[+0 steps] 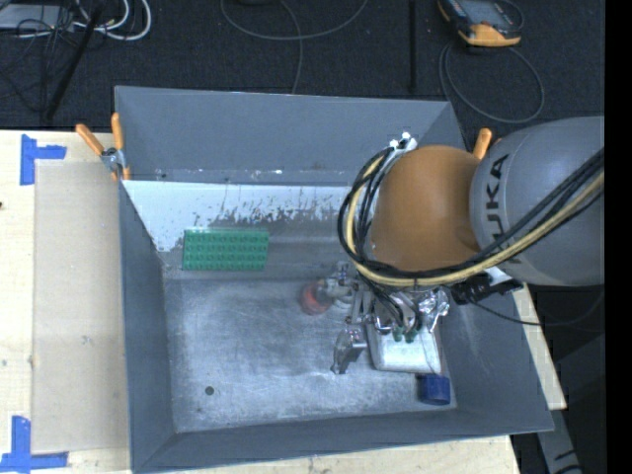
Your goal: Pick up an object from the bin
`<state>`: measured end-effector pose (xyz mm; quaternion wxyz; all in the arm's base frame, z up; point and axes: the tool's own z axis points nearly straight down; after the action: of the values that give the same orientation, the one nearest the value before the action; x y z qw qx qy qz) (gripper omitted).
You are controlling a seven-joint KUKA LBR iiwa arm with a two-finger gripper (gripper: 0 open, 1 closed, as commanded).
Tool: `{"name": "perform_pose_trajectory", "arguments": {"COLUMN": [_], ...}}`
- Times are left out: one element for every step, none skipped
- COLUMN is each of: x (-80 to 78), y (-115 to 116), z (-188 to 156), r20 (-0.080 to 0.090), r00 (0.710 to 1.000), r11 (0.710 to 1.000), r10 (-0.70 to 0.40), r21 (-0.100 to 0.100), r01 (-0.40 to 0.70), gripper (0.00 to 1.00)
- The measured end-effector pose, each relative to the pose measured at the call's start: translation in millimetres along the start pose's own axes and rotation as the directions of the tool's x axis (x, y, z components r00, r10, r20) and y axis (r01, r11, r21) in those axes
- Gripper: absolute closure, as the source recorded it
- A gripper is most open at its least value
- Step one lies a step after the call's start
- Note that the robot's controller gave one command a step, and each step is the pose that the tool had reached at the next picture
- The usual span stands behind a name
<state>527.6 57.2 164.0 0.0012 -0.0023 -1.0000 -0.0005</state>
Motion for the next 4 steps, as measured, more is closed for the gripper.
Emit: {"name": "perform_pose_trajectory", "arguments": {"x": [-54.0, -56.0, -51.2, -50.6], "y": [-47, -48, -48, -94], "z": [82, 78, 81, 87], "r20": [0.013, 0.021, 0.002, 0.014], "r00": [0.991, 0.991, 0.991, 0.994], "r11": [0.991, 0.991, 0.991, 0.994], "r10": [0.135, 0.134, 0.134, 0.109], "r21": [-0.005, -0.004, -0.001, -0.015], "r01": [-0.135, -0.134, -0.134, -0.109], "gripper": [0.00, 1.00, 0.00, 0.00]}}
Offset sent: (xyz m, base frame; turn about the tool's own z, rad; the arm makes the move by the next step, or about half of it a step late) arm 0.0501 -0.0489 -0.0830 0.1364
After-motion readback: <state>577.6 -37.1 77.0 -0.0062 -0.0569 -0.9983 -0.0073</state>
